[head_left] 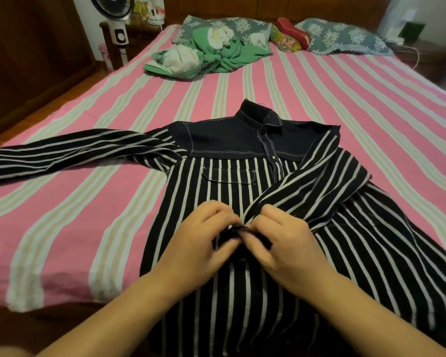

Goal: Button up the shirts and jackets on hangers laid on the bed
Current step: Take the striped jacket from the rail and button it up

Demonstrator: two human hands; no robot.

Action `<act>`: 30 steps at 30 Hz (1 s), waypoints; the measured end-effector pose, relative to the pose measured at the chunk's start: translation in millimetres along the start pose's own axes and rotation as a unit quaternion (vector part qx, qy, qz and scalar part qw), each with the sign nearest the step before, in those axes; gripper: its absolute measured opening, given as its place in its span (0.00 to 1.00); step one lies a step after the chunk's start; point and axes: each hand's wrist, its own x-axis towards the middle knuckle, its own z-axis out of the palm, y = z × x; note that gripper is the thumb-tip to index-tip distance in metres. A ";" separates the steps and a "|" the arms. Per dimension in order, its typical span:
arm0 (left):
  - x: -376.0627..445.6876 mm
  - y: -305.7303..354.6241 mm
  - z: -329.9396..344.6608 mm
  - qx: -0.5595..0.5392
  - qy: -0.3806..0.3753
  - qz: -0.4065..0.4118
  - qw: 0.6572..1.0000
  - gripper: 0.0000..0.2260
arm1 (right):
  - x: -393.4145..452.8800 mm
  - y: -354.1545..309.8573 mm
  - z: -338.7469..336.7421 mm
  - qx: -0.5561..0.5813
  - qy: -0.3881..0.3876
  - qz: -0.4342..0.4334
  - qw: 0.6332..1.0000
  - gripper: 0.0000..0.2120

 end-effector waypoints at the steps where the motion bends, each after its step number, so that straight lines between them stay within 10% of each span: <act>1: -0.2 -1.3 -2.6 0.021 0.001 0.017 1.000 0.07 | 2.0 -2.2 -4.6 0.003 -0.033 -0.013 0.999 0.17; 6: -0.5 -5.9 -37.9 0.085 0.047 0.041 0.994 0.06 | 32.4 3.2 -28.8 0.272 -0.029 0.157 0.949 0.25; 11: -3.0 -36.0 -89.8 0.055 0.032 -0.202 0.977 0.08 | 97.8 0.0 10.4 0.041 -0.285 0.098 0.953 0.20; 15: -3.9 -104.5 -140.5 -0.219 0.206 -0.532 0.791 0.05 | 157.2 -17.5 75.8 0.026 -0.338 0.082 0.937 0.30; 19: -31.3 -172.8 -210.0 -0.346 0.384 -0.577 0.632 0.10 | 210.0 -17.7 142.9 -0.046 -0.356 0.098 0.928 0.27; 23: -51.3 -222.0 -262.6 -0.402 0.468 -0.556 0.556 0.17 | 238.9 -3.7 176.1 -0.121 -0.371 0.091 0.916 0.21; 27: -39.6 -233.8 -276.1 -0.363 0.500 -0.531 0.579 0.17 | 224.2 -0.9 160.4 -0.057 -0.377 0.034 0.924 0.15; 30: 25.7 -199.0 -277.6 -0.306 0.491 -0.479 0.661 0.03 | 218.9 5.5 107.3 0.058 -0.370 0.118 0.920 0.15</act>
